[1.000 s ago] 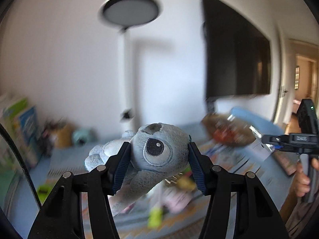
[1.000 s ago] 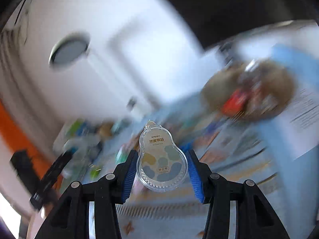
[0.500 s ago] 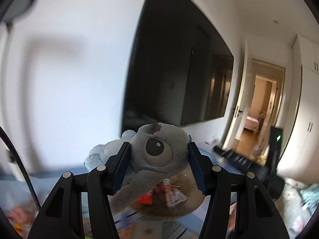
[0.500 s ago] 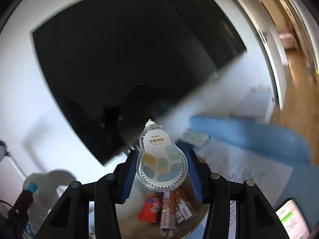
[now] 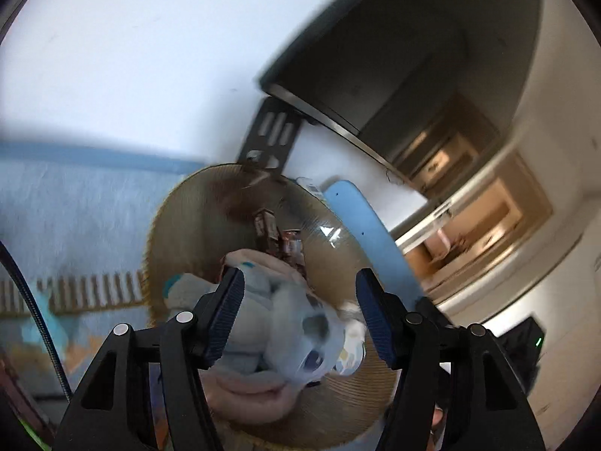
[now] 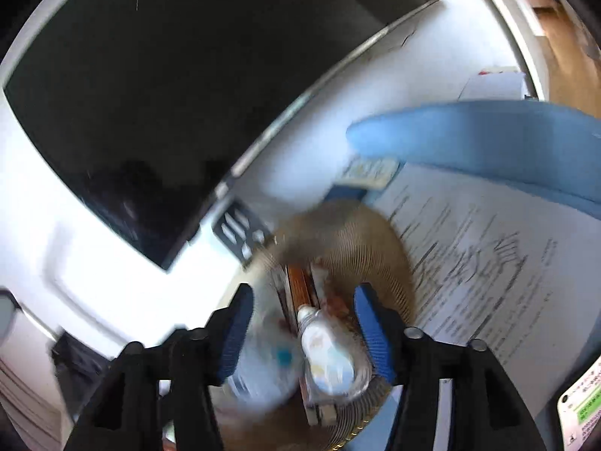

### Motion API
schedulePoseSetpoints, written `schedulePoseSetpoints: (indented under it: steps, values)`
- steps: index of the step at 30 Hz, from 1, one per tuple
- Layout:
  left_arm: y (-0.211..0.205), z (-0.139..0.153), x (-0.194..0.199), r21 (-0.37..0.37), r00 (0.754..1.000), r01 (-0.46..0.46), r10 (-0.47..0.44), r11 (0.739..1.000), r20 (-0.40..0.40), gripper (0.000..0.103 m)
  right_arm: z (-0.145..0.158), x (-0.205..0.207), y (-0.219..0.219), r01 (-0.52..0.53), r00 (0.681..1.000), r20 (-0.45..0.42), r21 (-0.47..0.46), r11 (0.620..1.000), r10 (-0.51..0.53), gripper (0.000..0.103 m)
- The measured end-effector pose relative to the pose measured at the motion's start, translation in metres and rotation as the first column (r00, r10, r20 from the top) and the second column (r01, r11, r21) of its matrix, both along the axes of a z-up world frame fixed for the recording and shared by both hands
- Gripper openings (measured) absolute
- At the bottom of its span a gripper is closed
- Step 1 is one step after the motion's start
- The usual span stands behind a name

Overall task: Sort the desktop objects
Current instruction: 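Carry the Stitch plush and clear case to the gold bowl and release both, then move both grippers back to the toy pile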

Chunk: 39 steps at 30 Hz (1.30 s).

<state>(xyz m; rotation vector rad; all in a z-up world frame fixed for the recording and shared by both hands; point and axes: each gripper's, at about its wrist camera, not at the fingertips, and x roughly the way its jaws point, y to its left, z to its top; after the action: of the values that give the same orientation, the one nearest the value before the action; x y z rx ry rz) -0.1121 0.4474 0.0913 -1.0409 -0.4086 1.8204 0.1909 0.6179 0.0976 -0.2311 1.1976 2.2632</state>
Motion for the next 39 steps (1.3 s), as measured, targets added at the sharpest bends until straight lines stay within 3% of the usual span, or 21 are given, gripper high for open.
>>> schedulePoseSetpoints:
  steps: [3, 10, 14, 16, 19, 21, 22, 23, 25, 26, 28, 30, 33, 35, 38, 39]
  values:
    - [-0.017, 0.011, 0.012, 0.002, 1.0, -0.012, 0.012, 1.0, -0.023, 0.06, 0.005, 0.017, -0.004, 0.031, 0.995, -0.094, 0.007, 0.999, -0.03, 0.072]
    - [-0.083, 0.044, 0.035, 0.047, 0.997, -0.063, 0.065, 0.997, -0.042, 0.06, 0.023, 0.023, -0.021, 0.006, 0.99, -0.141, 0.127, 0.992, 0.012, 0.072]
    - [-0.153, 0.064, 0.047, 0.068, 0.985, -0.151, 0.156, 0.986, -0.071, 0.06, 0.041, 0.02, -0.047, 0.033, 0.991, -0.135, 0.282, 0.959, 0.005, 0.073]
    - [-0.197, 0.073, 0.056, 0.081, 0.97, -0.215, 0.222, 0.973, -0.095, 0.06, 0.051, 0.015, -0.062, 0.011, 0.994, -0.108, 0.321, 0.947, 0.026, 0.073]
    - [-0.268, 0.078, 0.077, 0.1, 0.927, -0.34, 0.351, 0.935, -0.133, 0.066, 0.065, 0.013, -0.095, -0.127, 0.98, -0.104, 0.316, 0.94, 0.168, 0.074]
    - [-0.312, 0.071, 0.091, 0.087, 0.883, -0.437, 0.446, 0.895, -0.148, 0.08, 0.067, 0.014, -0.127, -0.226, 0.957, -0.107, 0.304, 0.925, 0.269, 0.085]
    - [-0.332, 0.064, 0.1, 0.08, 0.858, -0.485, 0.492, 0.871, -0.146, 0.082, 0.064, 0.014, -0.147, -0.278, 0.942, -0.105, 0.294, 0.914, 0.32, 0.1]
    - [-0.352, 0.053, 0.105, 0.077, 0.837, -0.525, 0.53, 0.848, -0.133, 0.084, 0.058, 0.013, -0.163, -0.299, 0.935, -0.099, 0.294, 0.908, 0.34, 0.103]
    - [-0.391, 0.022, 0.113, 0.068, 0.799, -0.592, 0.596, 0.803, -0.076, 0.085, 0.043, 0.004, -0.192, -0.35, 0.923, -0.043, 0.319, 0.881, 0.382, 0.103]
    - [-0.402, 0.008, 0.113, 0.06, 0.785, -0.614, 0.617, 0.787, -0.052, 0.085, 0.032, -0.005, -0.213, -0.377, 0.92, 0.029, 0.337, 0.863, 0.391, 0.103]
    - [-0.423, -0.021, 0.113, 0.057, 0.751, -0.659, 0.66, 0.75, 0.0, 0.085, 0.023, -0.015, -0.244, -0.362, 0.931, 0.131, 0.419, 0.833, 0.339, 0.103]
    - [-0.442, -0.042, 0.111, 0.044, 0.725, -0.689, 0.688, 0.723, 0.038, 0.085, 0.012, -0.03, -0.279, -0.423, 0.906, 0.255, 0.515, 0.745, 0.338, 0.103]
    - [-0.454, -0.063, 0.104, 0.042, 0.721, -0.692, 0.688, 0.721, 0.08, 0.085, 0.0, -0.053, -0.306, -0.532, 0.844, 0.401, 0.535, 0.657, 0.357, 0.103]
    - [-0.454, -0.077, 0.101, 0.027, 0.711, -0.701, 0.697, 0.712, 0.095, 0.085, -0.011, -0.068, -0.316, -0.577, 0.806, 0.492, 0.528, 0.623, 0.33, 0.103]
    - [-0.449, -0.086, 0.097, -0.007, 0.711, -0.701, 0.699, 0.713, 0.075, 0.083, -0.018, -0.075, -0.318, -0.626, 0.762, 0.548, 0.486, 0.609, 0.346, 0.103]
    - [-0.448, -0.088, 0.096, 0.015, 0.728, -0.684, 0.682, 0.729, 0.071, 0.085, -0.021, -0.078, -0.315, -0.633, 0.753, 0.557, 0.466, 0.618, 0.351, 0.103]
